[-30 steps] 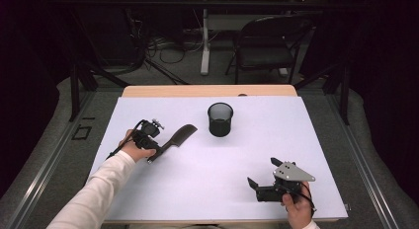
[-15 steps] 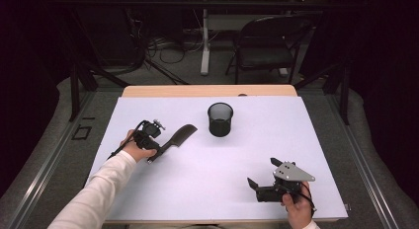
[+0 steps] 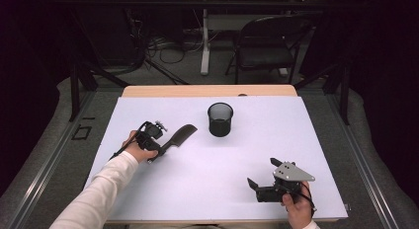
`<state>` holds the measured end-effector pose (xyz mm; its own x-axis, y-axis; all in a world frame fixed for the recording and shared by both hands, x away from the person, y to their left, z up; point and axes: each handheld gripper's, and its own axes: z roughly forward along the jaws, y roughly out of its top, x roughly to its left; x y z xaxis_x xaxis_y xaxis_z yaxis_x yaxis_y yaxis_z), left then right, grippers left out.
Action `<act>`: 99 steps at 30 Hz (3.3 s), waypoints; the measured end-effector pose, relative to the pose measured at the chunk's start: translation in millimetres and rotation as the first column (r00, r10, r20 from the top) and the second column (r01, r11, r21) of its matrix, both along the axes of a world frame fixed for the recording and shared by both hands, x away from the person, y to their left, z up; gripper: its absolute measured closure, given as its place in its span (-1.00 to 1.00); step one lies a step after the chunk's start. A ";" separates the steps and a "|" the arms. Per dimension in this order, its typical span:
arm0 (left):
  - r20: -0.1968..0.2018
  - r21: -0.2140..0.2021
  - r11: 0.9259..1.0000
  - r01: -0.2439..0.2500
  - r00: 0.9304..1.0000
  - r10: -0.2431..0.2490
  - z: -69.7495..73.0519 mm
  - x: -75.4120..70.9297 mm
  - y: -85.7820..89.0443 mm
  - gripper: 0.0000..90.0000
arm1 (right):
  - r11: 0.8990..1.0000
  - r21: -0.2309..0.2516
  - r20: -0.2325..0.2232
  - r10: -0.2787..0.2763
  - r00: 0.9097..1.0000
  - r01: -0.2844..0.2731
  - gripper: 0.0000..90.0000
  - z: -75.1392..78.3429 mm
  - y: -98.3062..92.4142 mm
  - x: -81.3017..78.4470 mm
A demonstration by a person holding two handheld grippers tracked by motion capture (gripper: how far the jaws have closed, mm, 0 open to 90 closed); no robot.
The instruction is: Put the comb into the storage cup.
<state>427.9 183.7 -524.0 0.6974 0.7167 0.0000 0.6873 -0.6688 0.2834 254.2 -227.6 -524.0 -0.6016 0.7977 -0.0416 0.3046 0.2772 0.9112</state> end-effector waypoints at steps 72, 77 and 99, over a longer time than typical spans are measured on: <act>0.010 -0.008 0.998 -0.055 0.998 0.055 1.8 -1.5 0.1 0.60 | 1.000 -0.010 -0.002 0.008 1.000 -0.008 -1.00 -1.2 0.3 0.2; 0.021 -0.022 0.997 -0.069 0.997 0.069 5.0 -1.0 2.6 0.60 | 1.000 -0.012 0.000 0.011 1.000 -0.011 -1.00 -1.5 0.9 0.2; 0.101 -0.155 0.976 -0.155 0.980 0.172 17.1 -3.1 14.6 0.60 | 1.000 -0.014 -0.005 0.011 1.000 -0.011 -1.00 -2.3 1.9 0.8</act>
<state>424.8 198.3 -507.0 0.5724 0.8190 -0.0402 0.7416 -0.4961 0.4515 255.0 -225.7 -526.3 -0.6103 0.7906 -0.0498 0.3064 0.2936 0.9055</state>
